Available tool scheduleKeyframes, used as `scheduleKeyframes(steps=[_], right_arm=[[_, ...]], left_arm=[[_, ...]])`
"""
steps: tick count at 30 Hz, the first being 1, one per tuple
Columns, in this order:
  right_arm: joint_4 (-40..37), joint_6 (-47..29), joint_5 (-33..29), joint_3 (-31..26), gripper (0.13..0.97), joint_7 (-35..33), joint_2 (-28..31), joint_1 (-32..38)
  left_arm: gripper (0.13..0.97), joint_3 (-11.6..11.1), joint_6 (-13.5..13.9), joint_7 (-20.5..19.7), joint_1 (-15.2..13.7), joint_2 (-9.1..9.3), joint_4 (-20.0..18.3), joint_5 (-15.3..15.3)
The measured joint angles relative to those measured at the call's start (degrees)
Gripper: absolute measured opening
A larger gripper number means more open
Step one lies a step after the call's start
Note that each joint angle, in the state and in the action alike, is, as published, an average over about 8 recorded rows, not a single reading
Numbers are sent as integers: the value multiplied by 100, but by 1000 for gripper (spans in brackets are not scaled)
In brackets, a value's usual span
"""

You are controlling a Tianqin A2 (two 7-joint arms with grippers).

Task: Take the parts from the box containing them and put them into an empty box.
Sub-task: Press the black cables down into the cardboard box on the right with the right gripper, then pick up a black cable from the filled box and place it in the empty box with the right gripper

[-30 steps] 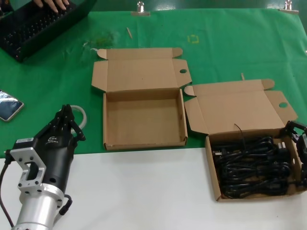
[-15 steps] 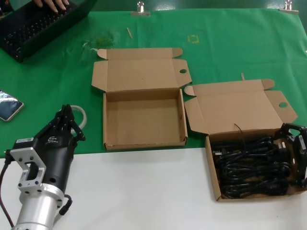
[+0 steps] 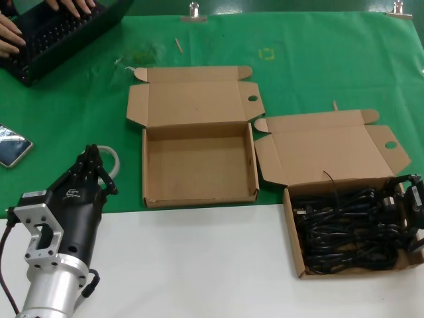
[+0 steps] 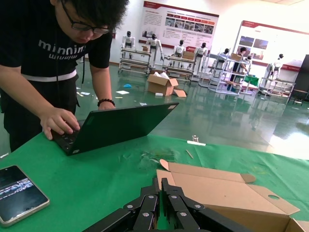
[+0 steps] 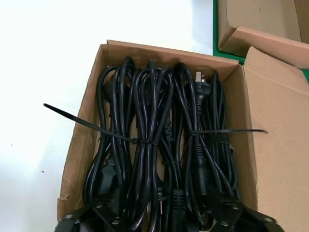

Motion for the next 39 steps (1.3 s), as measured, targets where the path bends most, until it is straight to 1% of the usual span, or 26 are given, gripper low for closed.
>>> scheduleKeyframes(steps=[1, 2, 10, 14, 22, 23, 31, 39], right_arm=[[1, -1, -1, 0, 685, 1, 0, 1], [3, -3, -1, 0, 685, 3, -1, 3], [-28, -6, -9, 7, 469, 21, -12, 57], [-63, -2, -21, 6, 469, 15, -20, 90], [-63, -31, -34, -1, 294, 33, -15, 119], [-60, -36, -36, -2, 294, 37, -13, 122], [-3, -107, -57, -20, 200, 100, 21, 136], [249, -275, -45, -24, 176, 269, 117, 116]], left_arm=[[156, 0, 0, 0, 0, 0, 0, 0], [156, 0, 0, 0, 0, 0, 0, 0], [156, 0, 0, -3, 0, 0, 0, 1], [156, 0, 0, -3, 0, 0, 0, 2], [156, 0, 0, -3, 0, 0, 0, 2], [156, 0, 0, -3, 0, 0, 0, 2], [156, 0, 0, -2, 0, 0, 0, 2], [156, 0, 0, -2, 0, 0, 0, 2]])
